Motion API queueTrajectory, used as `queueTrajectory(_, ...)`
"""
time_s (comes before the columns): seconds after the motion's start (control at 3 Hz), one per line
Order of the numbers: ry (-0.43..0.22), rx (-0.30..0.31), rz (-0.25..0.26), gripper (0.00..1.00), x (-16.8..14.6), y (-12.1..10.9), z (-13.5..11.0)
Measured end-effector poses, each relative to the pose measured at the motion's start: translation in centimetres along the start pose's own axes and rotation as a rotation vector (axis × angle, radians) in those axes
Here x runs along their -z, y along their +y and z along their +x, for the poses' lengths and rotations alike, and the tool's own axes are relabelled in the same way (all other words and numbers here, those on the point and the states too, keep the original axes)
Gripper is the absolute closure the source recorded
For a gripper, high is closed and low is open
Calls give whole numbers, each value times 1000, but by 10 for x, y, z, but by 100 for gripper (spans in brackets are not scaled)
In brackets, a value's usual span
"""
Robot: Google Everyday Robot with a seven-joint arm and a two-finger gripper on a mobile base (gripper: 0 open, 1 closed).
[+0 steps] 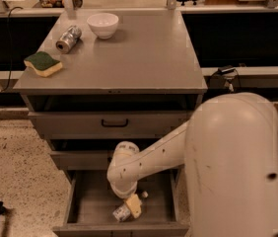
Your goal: Pick blue plastic bottle from bottom drawer and place on counter
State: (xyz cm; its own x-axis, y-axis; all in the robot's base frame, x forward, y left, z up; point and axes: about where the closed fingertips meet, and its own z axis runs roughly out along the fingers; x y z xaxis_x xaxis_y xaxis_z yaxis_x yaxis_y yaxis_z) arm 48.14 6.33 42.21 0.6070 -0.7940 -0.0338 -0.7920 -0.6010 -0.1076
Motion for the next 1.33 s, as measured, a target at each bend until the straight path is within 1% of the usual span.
queueTrajectory(0.33,-32,-29,1,0,-64,19,-12)
queueTrajectory(0.67,-80,-122,50,0,-110,21,-13)
queueTrajectory(1.0,-64,-99,74,0,-118,19,-9)
queueTrajectory(1.33,-46,-51,59,0,-135,11,-5)
